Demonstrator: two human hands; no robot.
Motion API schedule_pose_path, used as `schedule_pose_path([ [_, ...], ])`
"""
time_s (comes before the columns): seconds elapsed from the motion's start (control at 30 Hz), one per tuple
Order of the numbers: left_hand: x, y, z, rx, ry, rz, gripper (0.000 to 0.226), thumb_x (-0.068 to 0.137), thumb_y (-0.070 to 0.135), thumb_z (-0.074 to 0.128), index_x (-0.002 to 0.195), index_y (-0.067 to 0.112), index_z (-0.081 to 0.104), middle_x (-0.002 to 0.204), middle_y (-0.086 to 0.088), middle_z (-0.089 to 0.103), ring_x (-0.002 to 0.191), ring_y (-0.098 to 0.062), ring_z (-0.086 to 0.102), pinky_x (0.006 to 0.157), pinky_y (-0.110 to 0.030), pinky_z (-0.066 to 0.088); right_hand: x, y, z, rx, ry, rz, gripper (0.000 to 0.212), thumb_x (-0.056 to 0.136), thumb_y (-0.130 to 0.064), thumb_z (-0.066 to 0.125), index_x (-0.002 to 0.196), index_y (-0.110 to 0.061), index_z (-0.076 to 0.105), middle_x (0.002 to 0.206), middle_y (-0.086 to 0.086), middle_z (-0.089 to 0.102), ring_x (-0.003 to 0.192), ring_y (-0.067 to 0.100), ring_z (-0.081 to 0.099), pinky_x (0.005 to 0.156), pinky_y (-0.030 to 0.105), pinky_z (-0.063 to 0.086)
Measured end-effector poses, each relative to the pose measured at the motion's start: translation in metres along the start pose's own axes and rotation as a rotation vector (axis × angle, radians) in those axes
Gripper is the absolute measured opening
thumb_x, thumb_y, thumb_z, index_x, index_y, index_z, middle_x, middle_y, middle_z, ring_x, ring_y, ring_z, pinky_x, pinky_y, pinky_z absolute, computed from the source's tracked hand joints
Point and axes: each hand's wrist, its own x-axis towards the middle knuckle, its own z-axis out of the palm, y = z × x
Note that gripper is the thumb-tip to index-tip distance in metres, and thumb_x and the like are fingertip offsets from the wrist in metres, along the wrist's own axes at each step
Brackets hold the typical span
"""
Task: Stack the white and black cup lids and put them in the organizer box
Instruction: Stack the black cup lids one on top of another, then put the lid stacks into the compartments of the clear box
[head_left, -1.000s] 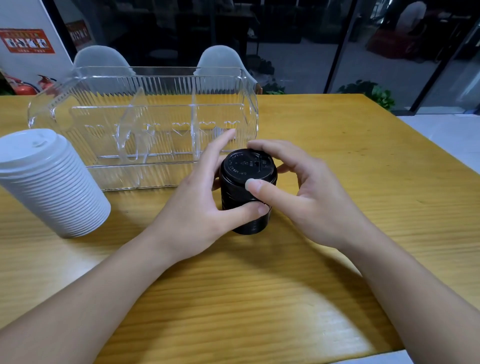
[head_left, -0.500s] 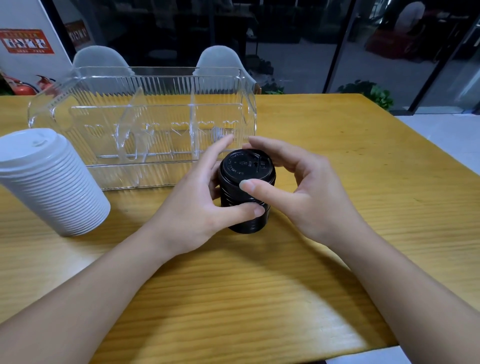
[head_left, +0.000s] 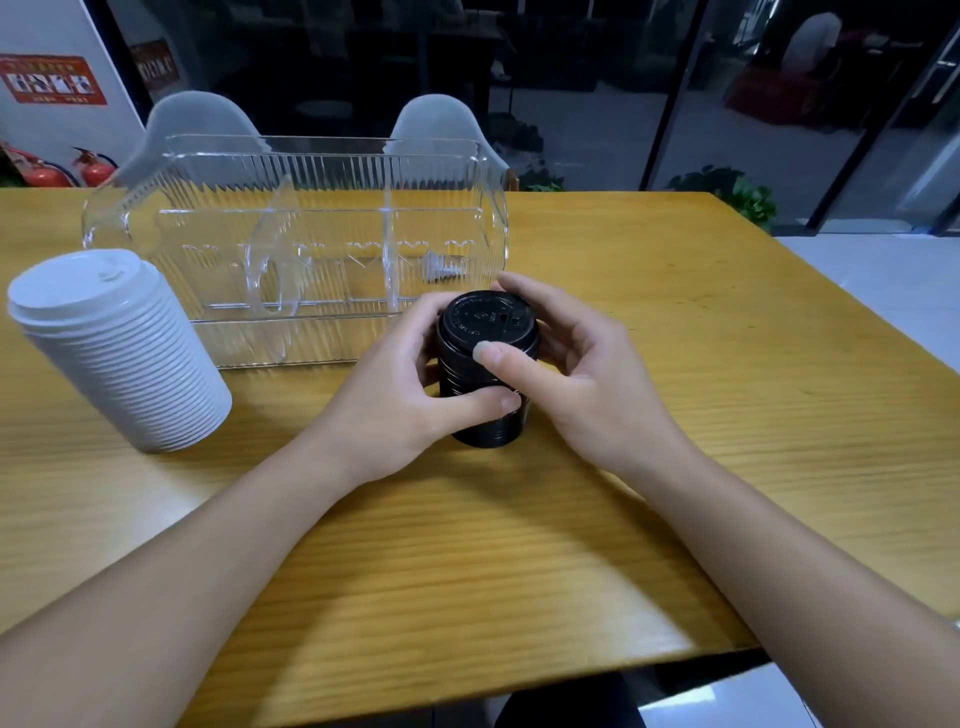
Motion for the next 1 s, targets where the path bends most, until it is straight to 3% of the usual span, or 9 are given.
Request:
schedule_pose_path([
  [0.1,-0.003,0.007,0.002,0.009,0.003,-0.009,0.075,0.084,0.043,0.099,0.149,0.032,0.063,0.144,0.007,0.076,0.139,-0.018,0.071,0.121,-0.054,0.054,-0.012,-0.007,0.008,0.027,0.026,0.057,0.052,0.105,-0.024,0.080,0.154,-0.021,0.063,0.139,-0.008,0.077,0.133,0.012,0.071,0.119,0.047,0.054],
  [0.23,-0.006,0.020,0.005,0.023,-0.028,-0.081,0.072,0.091,0.038,0.099,0.152,0.037,0.060,0.142,0.016,0.076,0.136,-0.007,0.070,0.122,-0.049,0.054,-0.026,-0.014,0.020,0.077,0.052,0.130,0.040,0.113,-0.039,0.066,0.151,-0.029,0.062,0.140,-0.009,0.075,0.133,0.012,0.070,0.118,0.050,0.053],
  [0.33,-0.016,0.028,0.008,-0.071,-0.006,-0.136,0.072,0.094,0.041,0.095,0.157,0.037,0.058,0.147,0.014,0.073,0.142,-0.009,0.067,0.126,-0.049,0.050,-0.033,-0.021,0.032,0.173,0.127,0.180,0.037,0.116,-0.047,0.054,0.147,-0.030,0.067,0.139,-0.009,0.077,0.134,0.012,0.070,0.120,0.051,0.051],
  [0.47,-0.043,0.038,0.021,-0.398,0.126,-0.215,0.044,0.118,0.046,0.061,0.157,0.028,0.064,0.151,0.009,0.074,0.148,-0.010,0.064,0.132,-0.044,0.042,-0.039,-0.029,0.050,0.303,0.196,0.232,0.036,0.120,-0.045,0.046,0.140,-0.030,0.072,0.134,-0.013,0.079,0.131,0.006,0.071,0.120,0.046,0.052],
  [0.53,-0.050,0.037,0.025,-0.461,0.253,-0.262,0.047,0.121,0.054,0.047,0.157,0.029,0.066,0.151,0.013,0.075,0.147,-0.004,0.064,0.132,-0.041,0.041,-0.038,-0.031,0.061,0.320,0.186,0.241,0.037,0.120,-0.047,0.047,0.140,-0.031,0.073,0.134,-0.013,0.079,0.131,0.007,0.071,0.120,0.047,0.052],
  [0.6,-0.051,0.035,0.024,-0.475,0.376,-0.292,0.051,0.119,0.062,0.045,0.152,0.031,0.068,0.144,0.016,0.078,0.140,0.000,0.068,0.128,-0.039,0.046,-0.034,-0.032,0.076,0.307,0.165,0.254,0.038,0.116,-0.053,0.051,0.142,-0.033,0.071,0.134,-0.012,0.079,0.131,0.010,0.072,0.119,0.050,0.053],
  [0.73,-0.045,0.033,0.008,-0.400,0.530,-0.342,0.042,0.118,0.062,0.050,0.133,0.031,0.075,0.122,0.013,0.085,0.117,-0.004,0.079,0.103,-0.032,0.061,-0.019,-0.031,0.101,0.285,0.154,0.259,0.045,0.103,-0.061,0.058,0.137,-0.036,0.072,0.129,-0.012,0.080,0.124,0.013,0.075,0.113,0.054,0.057],
  [0.87,-0.041,0.026,-0.010,-0.322,0.586,-0.358,0.058,0.101,0.080,0.055,0.127,0.034,0.079,0.119,0.011,0.085,0.116,-0.012,0.080,0.105,-0.043,0.064,-0.006,-0.032,0.112,0.267,0.145,0.242,0.041,0.103,-0.059,0.059,0.132,-0.035,0.075,0.122,-0.014,0.082,0.118,0.011,0.077,0.109,0.053,0.060],
  [1.0,-0.044,0.023,-0.016,-0.281,0.571,-0.347,0.044,0.110,0.073,0.055,0.123,0.037,0.078,0.115,0.017,0.085,0.112,-0.003,0.079,0.100,-0.034,0.060,-0.006,-0.027,0.113,0.227,0.141,0.216,0.036,0.107,-0.056,0.060,0.132,-0.036,0.074,0.123,-0.014,0.081,0.120,0.011,0.076,0.110,0.053,0.058],
])
